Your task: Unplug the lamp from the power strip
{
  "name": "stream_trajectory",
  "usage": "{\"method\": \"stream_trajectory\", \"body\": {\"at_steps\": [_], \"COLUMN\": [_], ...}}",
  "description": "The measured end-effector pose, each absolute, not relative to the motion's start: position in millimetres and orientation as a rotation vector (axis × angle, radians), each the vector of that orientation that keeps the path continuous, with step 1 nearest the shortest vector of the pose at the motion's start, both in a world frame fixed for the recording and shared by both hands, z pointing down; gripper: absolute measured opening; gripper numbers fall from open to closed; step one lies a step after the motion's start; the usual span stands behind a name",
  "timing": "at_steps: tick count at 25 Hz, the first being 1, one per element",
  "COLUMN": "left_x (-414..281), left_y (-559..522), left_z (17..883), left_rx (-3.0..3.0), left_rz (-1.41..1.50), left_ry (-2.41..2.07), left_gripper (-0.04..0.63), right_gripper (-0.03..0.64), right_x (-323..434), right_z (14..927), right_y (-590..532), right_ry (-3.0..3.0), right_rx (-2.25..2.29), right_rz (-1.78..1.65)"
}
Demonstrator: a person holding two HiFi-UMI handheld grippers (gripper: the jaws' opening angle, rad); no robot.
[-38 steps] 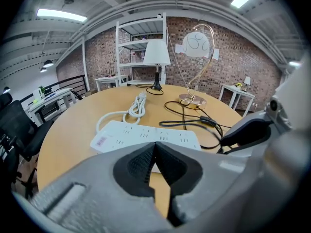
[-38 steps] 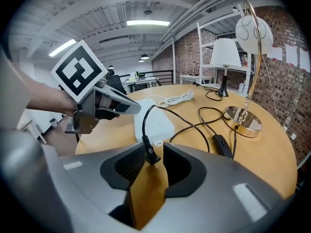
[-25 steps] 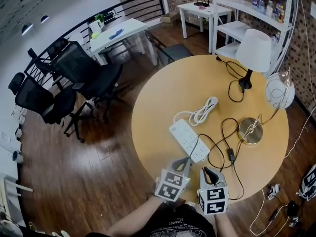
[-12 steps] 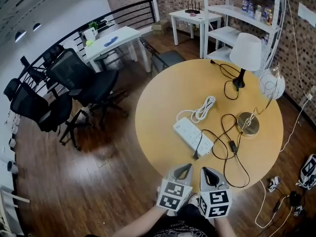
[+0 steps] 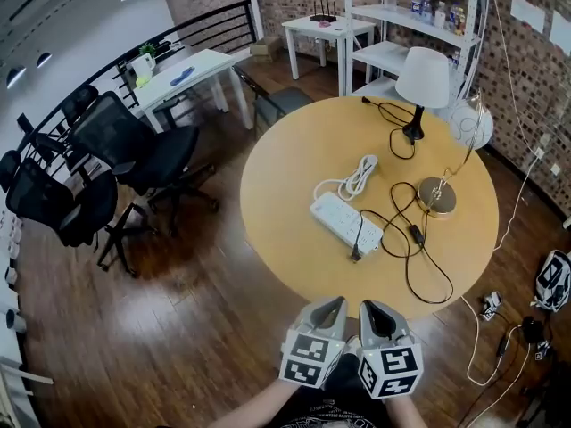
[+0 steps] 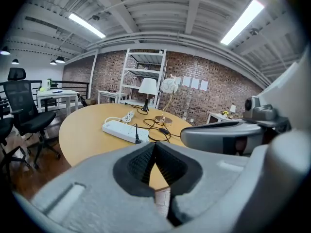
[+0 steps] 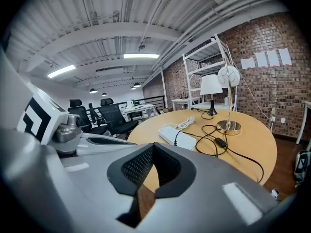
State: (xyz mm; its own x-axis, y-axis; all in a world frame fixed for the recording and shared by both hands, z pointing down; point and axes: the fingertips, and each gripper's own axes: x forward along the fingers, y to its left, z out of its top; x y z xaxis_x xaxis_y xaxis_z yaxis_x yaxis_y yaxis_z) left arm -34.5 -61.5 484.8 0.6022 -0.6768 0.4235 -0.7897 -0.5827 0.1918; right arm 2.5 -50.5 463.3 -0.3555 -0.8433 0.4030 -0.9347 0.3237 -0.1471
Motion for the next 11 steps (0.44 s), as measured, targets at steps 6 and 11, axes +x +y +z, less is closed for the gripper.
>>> {"method": "stream_trajectory", "body": {"at_steps": [6, 11], "left_x": [-38, -40], "left_y": [-38, -25], "left_z": [485, 482], "left_rx": [2.495, 2.501], "left_rz": [0.435, 0.423], "left_ry": [-1.149, -1.144], "left_gripper": [0.002, 0.002], "right_gripper": [0.0, 0.0], "right_x": [-5, -11], "right_z": [463, 461], "right_y": [-30, -15], "right_ry": [-2.335, -2.336], "right_rx": [1.627, 1.622], "right_rz": [0.523, 0.519]}}
